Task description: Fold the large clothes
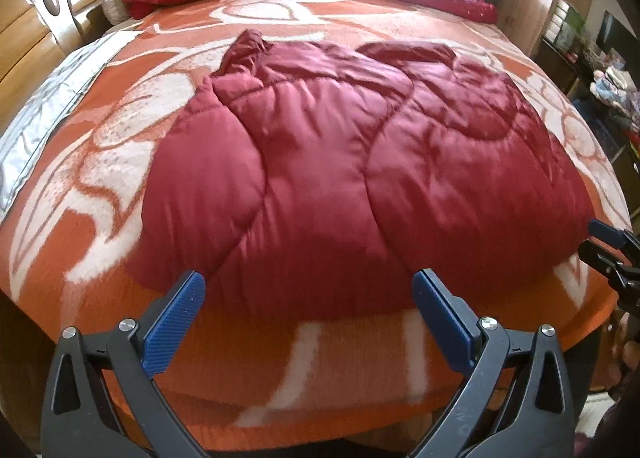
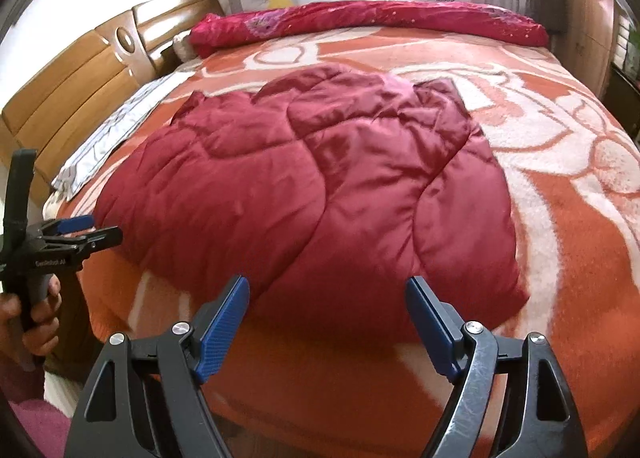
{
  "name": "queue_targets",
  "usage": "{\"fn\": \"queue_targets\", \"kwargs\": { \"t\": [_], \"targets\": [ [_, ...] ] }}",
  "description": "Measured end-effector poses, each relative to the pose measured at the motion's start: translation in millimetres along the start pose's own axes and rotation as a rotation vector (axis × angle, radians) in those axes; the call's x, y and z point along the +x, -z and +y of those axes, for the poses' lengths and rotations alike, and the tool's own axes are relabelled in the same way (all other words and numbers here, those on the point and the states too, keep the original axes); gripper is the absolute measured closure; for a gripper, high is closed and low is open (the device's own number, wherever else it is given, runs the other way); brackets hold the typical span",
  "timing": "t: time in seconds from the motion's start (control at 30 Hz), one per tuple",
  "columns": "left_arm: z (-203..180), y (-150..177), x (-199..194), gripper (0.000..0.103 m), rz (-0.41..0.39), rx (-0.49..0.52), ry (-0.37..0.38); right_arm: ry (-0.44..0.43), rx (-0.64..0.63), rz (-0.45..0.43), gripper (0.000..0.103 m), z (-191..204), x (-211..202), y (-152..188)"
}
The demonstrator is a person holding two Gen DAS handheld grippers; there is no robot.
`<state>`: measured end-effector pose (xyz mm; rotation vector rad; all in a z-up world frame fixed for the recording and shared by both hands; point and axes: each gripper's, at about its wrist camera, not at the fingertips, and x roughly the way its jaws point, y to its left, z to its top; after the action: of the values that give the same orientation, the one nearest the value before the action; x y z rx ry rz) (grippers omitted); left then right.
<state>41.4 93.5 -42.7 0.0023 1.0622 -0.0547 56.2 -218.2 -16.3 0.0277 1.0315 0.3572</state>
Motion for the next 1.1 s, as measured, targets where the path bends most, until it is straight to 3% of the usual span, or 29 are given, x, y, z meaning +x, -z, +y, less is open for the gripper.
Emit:
{"fn": "queue_targets", "kwargs": {
  "t": [0.17, 0.37, 0.6, 1.1],
  "targets": [
    [-18, 16, -7, 0.000, 0.014, 0.081, -0.011, -0.008, -0.042, 0.054, 0.011, 12, 2, 18],
    [-27, 14, -30, 0.000, -0.037, 0.122, -0.026, -0.028, -0.086, 0.049, 0.001, 22, -16, 20],
    [-25, -2, -54, 0.000, -0.086, 0.122, -0.018, -0.016, -0.114, -0.023, 0.000, 27, -47, 3],
    [-28, -10, -31, 0.000, -0.051, 0.148, -0.120, 0.000, -0.091, 0.053, 0.000, 22, -16, -5]
  ]
}}
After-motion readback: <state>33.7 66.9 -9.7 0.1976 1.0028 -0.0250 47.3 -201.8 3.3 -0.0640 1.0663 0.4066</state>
